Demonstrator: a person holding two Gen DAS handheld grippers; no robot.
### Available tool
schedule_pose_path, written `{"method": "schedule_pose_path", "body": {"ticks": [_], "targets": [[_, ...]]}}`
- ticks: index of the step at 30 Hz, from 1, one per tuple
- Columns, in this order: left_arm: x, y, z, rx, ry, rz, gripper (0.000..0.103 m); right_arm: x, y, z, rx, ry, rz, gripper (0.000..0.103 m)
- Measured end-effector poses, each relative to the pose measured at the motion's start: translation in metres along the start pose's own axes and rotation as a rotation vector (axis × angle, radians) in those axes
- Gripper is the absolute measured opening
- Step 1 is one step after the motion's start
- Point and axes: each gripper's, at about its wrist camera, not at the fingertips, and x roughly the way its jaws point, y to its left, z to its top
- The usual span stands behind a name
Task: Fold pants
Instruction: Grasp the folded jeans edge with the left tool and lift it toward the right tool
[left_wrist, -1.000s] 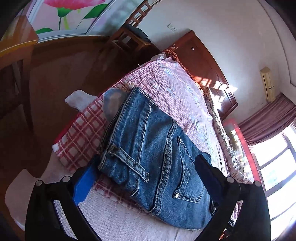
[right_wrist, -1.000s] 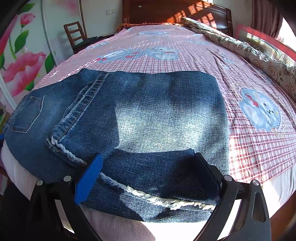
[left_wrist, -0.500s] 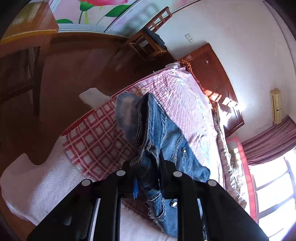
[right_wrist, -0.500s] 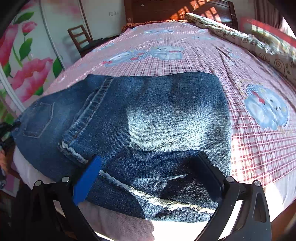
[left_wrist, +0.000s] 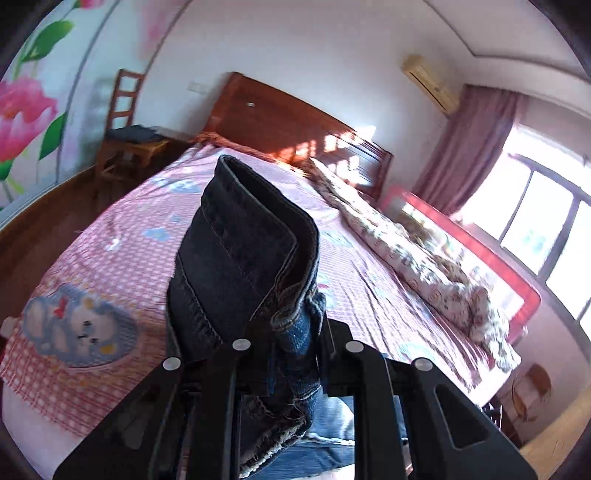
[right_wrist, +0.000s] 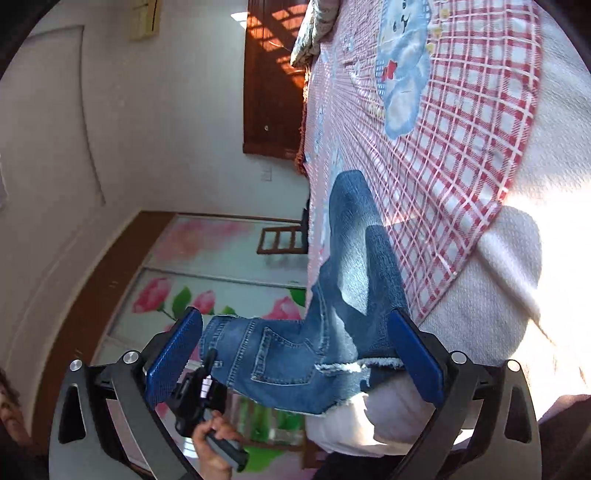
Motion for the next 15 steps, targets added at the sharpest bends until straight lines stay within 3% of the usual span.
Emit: {"method": "schedule_pose_path", "body": {"ticks": [8,13,15], "targets": [[0.062,-0.129,-0.085,0.296,0.203,-0.163,0.015,0.002,-0.004,0.002,0.039,0.008,0.062,0.099],[0.090,-0.167,-0.161,0.518,0.339,-0.127,0.016,-0.006,-0.004,0.006,0.043,-0.033,0.092,0.099],[0.104,-0.178,-0.193,0.652,0.406,-0.097,0.027,-0.008,-0.005,0.008,0.042,-0.036,0.091,0.099]]}}
